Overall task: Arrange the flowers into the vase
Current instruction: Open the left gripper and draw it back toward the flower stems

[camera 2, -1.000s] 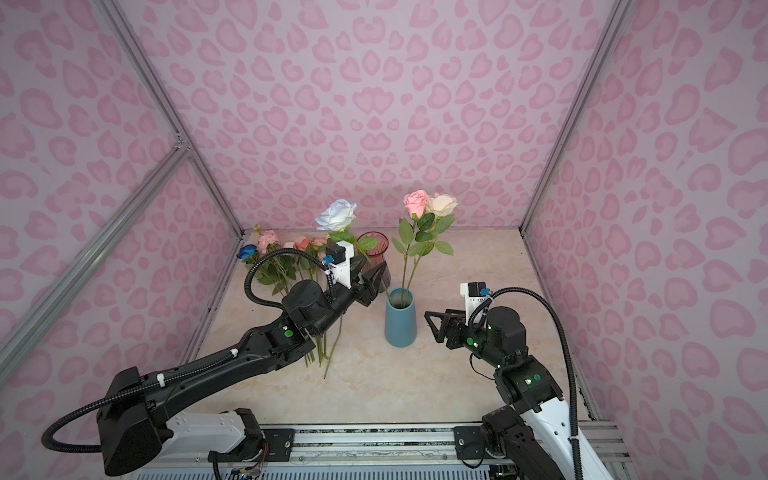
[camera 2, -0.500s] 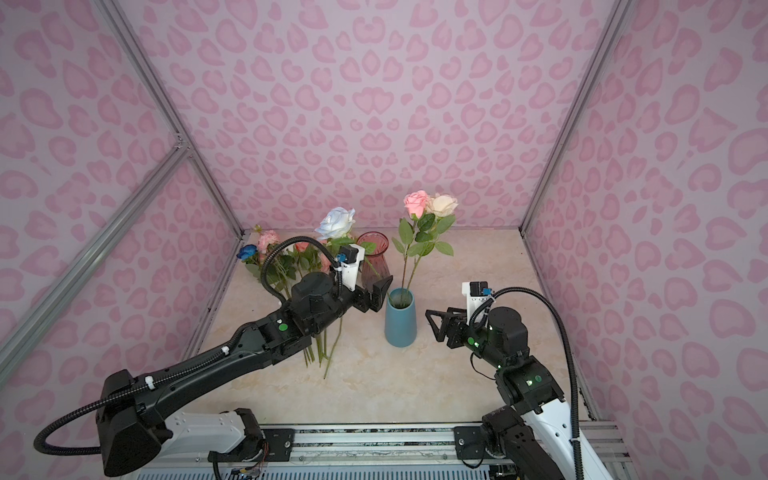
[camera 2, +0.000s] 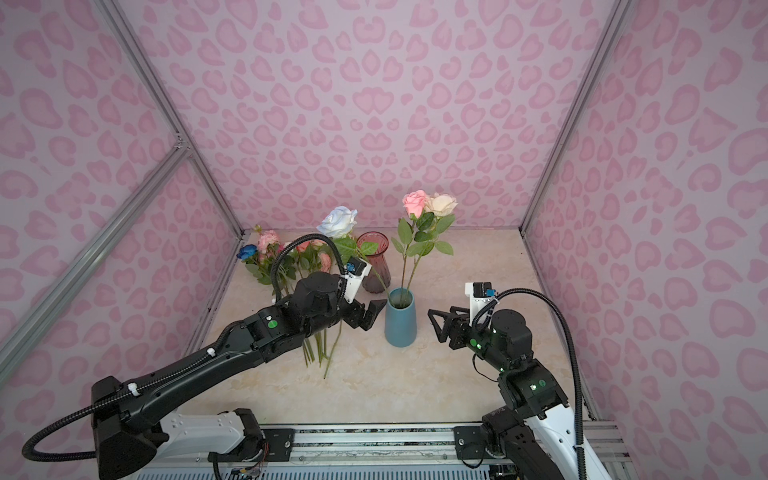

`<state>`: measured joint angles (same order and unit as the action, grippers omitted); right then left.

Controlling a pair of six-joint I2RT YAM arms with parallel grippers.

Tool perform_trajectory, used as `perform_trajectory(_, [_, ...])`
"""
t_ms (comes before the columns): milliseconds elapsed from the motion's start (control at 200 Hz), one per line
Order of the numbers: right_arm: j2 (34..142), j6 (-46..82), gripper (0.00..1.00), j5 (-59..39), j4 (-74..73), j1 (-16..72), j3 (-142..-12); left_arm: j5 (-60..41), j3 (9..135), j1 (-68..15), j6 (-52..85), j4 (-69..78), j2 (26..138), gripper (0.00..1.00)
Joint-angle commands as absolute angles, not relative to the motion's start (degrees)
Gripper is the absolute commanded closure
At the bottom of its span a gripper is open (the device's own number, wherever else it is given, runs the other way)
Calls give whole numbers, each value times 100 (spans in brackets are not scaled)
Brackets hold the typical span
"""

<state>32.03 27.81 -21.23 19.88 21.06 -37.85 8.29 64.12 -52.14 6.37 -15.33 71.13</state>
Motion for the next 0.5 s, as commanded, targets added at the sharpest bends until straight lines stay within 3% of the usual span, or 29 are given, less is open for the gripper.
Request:
perform_trajectory(0, [3183,2707,22,-2082,1969,2114,-3823,642,6213,-5212,560,-1847,6993,2])
perform_trajectory(300, [3222,2593,22,-2065,2067,2114,-3901,548,5373,-5212,666,-1551,6137,2])
perform_trajectory(435, [3208,2647,24,-2028,2079,2117,-3844,1954,4788,-5203,1352,-1475,5574,8])
perform_trajectory(495, [3244,2664,26,-1952,2109,2109,-3771,2535,4522,-5160,1706,-1486,5402,18])
